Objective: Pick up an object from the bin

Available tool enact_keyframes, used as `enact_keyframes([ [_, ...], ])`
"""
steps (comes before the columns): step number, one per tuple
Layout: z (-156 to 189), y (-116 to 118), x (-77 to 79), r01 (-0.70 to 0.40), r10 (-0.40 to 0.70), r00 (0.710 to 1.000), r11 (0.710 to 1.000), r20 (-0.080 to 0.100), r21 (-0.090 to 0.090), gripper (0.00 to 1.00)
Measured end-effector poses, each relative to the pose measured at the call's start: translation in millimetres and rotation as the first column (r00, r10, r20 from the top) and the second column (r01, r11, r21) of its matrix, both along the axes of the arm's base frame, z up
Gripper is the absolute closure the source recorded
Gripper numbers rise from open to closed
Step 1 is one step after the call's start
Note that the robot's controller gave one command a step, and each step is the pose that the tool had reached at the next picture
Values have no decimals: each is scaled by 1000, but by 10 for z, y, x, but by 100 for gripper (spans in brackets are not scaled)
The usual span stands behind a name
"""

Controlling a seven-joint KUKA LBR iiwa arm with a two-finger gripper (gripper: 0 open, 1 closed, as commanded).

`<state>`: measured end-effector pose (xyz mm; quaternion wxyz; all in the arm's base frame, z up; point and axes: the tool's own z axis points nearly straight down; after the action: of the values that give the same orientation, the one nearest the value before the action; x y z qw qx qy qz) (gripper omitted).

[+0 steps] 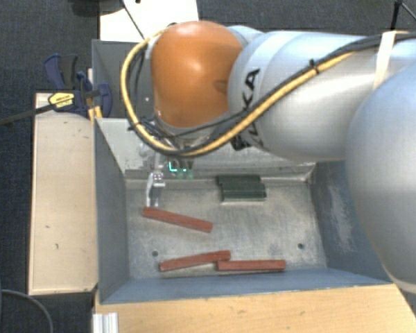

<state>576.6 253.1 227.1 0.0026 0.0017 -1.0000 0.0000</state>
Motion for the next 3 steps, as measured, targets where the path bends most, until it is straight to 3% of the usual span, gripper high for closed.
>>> enact_keyframes([
  [1,48,-13,21,5,-5,1000,1000,8,2,0],
  [2,-438,-207,-187,-21,21,1000,1000,13,4,0],
  [3,-1008,-224,-451,84,-84,996,996,8,1,0],
])
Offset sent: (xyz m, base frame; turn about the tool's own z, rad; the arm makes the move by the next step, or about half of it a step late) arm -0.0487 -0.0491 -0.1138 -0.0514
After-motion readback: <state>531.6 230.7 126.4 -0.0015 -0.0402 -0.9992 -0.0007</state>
